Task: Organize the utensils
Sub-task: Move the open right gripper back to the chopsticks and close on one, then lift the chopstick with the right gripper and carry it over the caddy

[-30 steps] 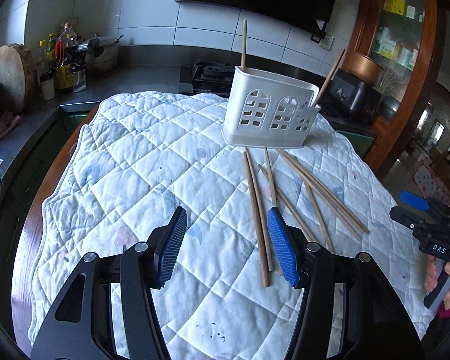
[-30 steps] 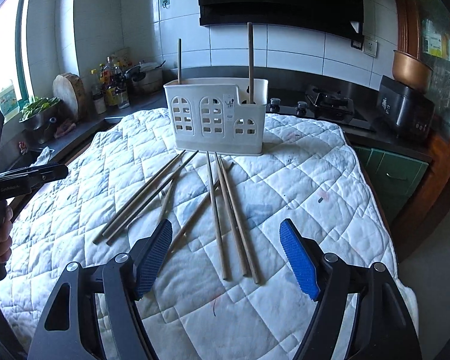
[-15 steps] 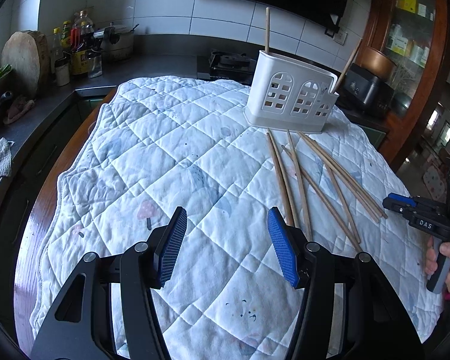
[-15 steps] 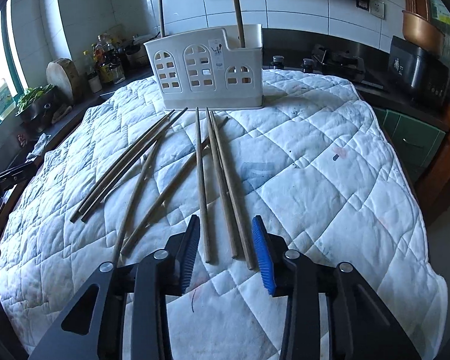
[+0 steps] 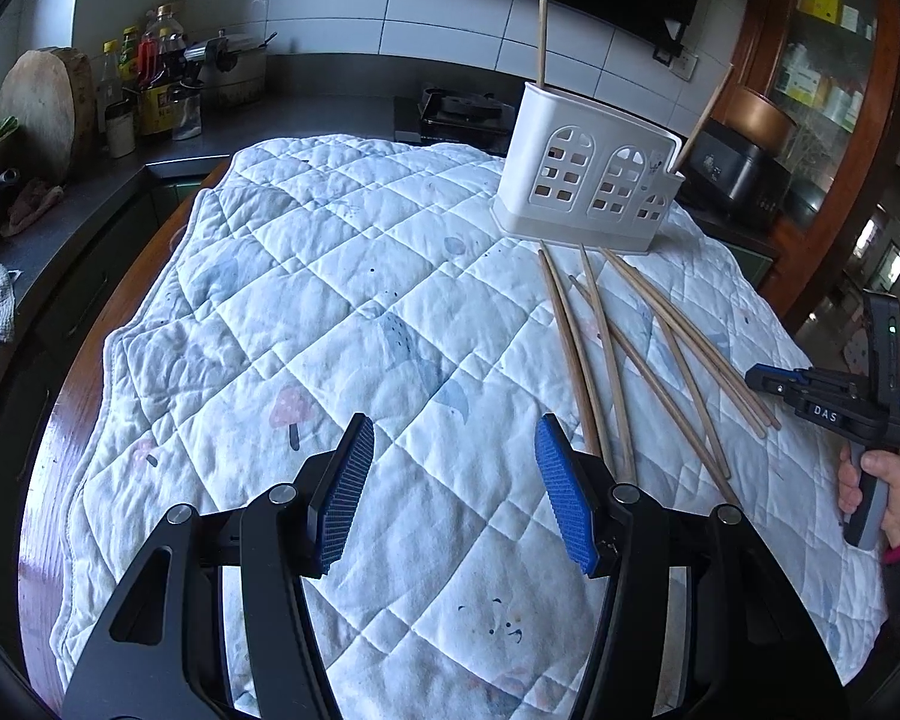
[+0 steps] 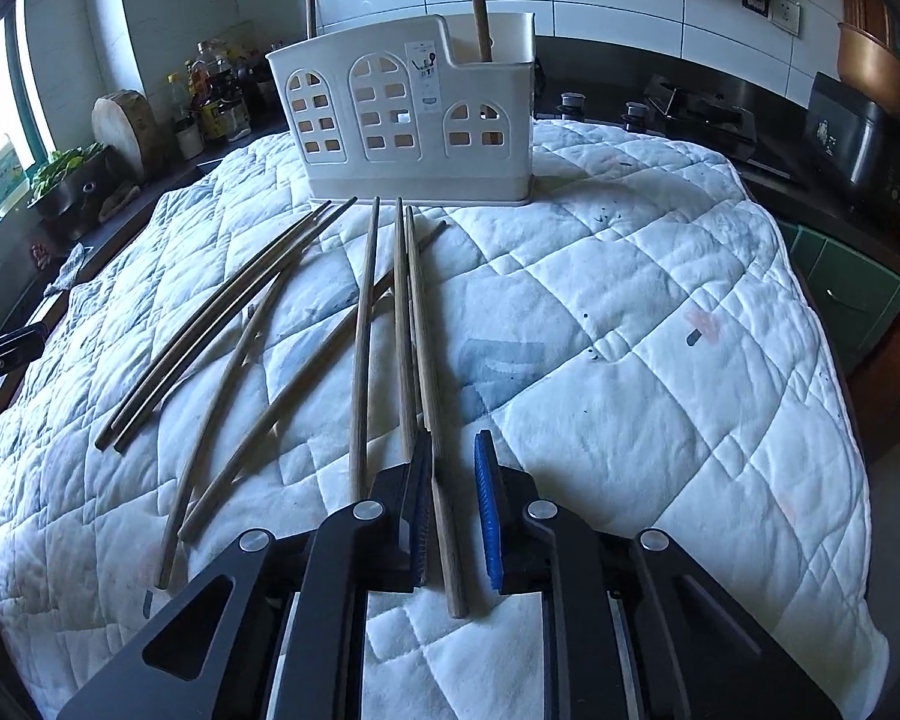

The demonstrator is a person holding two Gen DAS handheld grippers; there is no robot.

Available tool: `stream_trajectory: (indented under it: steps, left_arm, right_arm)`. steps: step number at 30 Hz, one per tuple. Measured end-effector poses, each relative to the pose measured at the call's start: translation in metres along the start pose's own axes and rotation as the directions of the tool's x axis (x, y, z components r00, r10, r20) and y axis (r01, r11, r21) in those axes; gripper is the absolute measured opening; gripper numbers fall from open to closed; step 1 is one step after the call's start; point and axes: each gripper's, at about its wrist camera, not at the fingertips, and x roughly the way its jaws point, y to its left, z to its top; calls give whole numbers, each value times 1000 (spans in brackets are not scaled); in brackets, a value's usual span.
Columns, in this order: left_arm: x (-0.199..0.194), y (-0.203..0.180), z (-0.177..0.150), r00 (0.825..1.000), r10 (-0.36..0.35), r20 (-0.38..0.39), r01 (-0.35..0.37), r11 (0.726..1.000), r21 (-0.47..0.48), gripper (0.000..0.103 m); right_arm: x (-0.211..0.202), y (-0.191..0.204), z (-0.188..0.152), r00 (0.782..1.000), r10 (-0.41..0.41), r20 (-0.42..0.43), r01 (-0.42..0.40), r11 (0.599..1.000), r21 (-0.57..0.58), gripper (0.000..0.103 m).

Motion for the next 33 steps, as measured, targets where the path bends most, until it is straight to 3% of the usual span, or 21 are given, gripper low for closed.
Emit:
stream_trajectory:
  steps: [13, 27, 28, 29, 33]
  left_arm:
    - [12, -17, -3, 999, -36, -29, 38, 999, 40, 57]
    - [40, -49, -4, 993, -104, -55, 107, 992, 73, 53]
    - [44, -51, -3, 993, -105, -57, 109, 991, 72, 40]
    - [48, -53, -2, 991, -112, -68, 117, 991, 69, 35]
    - [62, -56, 1, 991, -109, -78, 113, 993, 46, 27]
  right_arm:
    - [17, 8, 4, 999, 3, -35, -7, 995, -98, 10]
    - [8, -3, -1, 999, 29, 13, -29, 999, -16, 7]
    - [6, -3, -1, 999, 29, 17, -29, 1000, -10, 7]
    - [3, -3, -2, 999, 27, 22, -27, 1000, -7, 7]
    - [-5, -3, -5, 999, 28, 37, -28, 1000, 5, 7]
